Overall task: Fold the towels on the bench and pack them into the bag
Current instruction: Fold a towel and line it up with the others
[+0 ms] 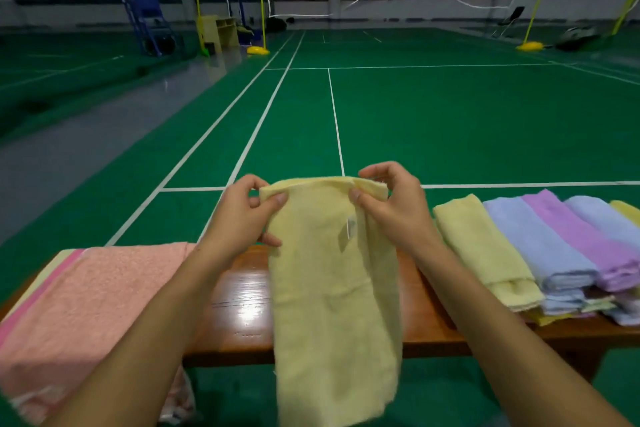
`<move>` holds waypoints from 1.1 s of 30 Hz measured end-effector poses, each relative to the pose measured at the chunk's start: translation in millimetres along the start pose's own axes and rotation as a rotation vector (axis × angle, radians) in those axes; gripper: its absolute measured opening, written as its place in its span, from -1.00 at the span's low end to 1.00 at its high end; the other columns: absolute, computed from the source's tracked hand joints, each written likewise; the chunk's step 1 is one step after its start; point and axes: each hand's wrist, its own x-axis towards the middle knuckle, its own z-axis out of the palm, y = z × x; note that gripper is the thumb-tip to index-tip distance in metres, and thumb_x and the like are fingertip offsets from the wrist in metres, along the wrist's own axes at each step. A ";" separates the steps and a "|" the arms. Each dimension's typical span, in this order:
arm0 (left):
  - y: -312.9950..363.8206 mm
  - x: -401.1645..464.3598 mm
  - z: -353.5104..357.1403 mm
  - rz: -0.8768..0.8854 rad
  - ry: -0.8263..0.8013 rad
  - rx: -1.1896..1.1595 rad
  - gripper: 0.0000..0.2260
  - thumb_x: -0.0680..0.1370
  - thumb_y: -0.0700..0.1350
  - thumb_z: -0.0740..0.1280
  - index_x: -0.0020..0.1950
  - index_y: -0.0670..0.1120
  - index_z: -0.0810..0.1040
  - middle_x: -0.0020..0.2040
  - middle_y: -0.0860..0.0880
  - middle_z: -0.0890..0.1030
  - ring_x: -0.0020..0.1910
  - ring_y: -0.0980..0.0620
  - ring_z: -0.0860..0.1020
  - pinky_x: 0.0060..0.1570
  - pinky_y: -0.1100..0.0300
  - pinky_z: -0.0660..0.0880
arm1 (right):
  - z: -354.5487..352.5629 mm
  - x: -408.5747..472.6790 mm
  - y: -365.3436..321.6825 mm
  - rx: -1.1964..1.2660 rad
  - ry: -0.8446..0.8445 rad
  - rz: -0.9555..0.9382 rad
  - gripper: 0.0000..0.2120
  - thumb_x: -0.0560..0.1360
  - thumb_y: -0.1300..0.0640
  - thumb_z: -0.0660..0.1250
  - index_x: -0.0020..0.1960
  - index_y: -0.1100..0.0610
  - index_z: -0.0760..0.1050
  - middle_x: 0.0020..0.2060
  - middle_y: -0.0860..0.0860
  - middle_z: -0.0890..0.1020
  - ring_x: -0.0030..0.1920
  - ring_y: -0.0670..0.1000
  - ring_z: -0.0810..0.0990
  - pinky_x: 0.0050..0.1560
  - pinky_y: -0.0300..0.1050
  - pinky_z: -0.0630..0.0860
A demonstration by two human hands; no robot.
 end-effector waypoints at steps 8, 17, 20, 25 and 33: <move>-106.6 38.8 40.0 -0.093 0.022 -0.044 -0.85 0.62 -0.25 0.44 -0.02 -0.18 0.47 -0.11 -0.14 0.60 -0.04 -0.07 0.61 -0.06 -0.11 0.72 | 50.1 -8.8 97.3 -0.592 0.005 0.027 -0.84 0.57 0.03 0.40 0.15 -0.06 0.54 -0.01 -0.09 0.69 0.09 0.13 0.53 -0.02 0.06 0.49; -164.0 69.6 60.9 -0.216 0.032 -0.071 -0.87 0.64 -0.22 0.42 0.10 -0.11 0.49 0.08 -0.18 0.65 0.11 -0.14 0.64 0.02 -0.16 0.71 | 74.7 4.2 147.3 -0.560 0.043 0.269 -0.86 0.57 -0.06 0.42 0.10 -0.09 0.55 -0.01 -0.14 0.71 0.04 0.05 0.66 -0.10 -0.03 0.39; -163.8 74.9 57.9 -0.146 -0.006 -0.064 -0.61 0.61 -0.26 0.46 0.35 0.02 0.46 0.41 -0.06 0.52 0.28 -0.06 0.61 0.20 -0.12 0.64 | 77.4 7.4 160.6 -0.467 0.044 0.282 -0.66 0.57 0.02 0.47 0.31 -0.01 0.51 0.20 -0.06 0.69 0.11 0.08 0.68 0.05 0.02 0.53; -163.3 68.6 49.6 -0.064 -0.057 0.122 -0.51 0.61 -0.31 0.44 0.48 0.01 0.44 0.46 0.01 0.49 0.35 0.07 0.56 0.21 0.27 0.55 | 66.6 7.9 168.5 -0.318 -0.030 0.307 -0.71 0.58 0.16 0.46 0.29 0.07 0.55 0.18 -0.05 0.65 0.00 -0.08 0.65 0.18 -0.07 0.56; -138.1 17.8 43.9 0.025 -0.192 0.241 -0.65 0.61 -0.28 0.45 0.37 -0.04 0.54 0.29 0.13 0.61 0.21 0.23 0.62 0.12 0.34 0.59 | 30.4 -36.4 147.7 -0.134 -0.224 0.288 -0.81 0.57 0.14 0.49 0.15 -0.02 0.60 0.00 -0.14 0.70 -0.04 -0.11 0.70 0.01 -0.01 0.70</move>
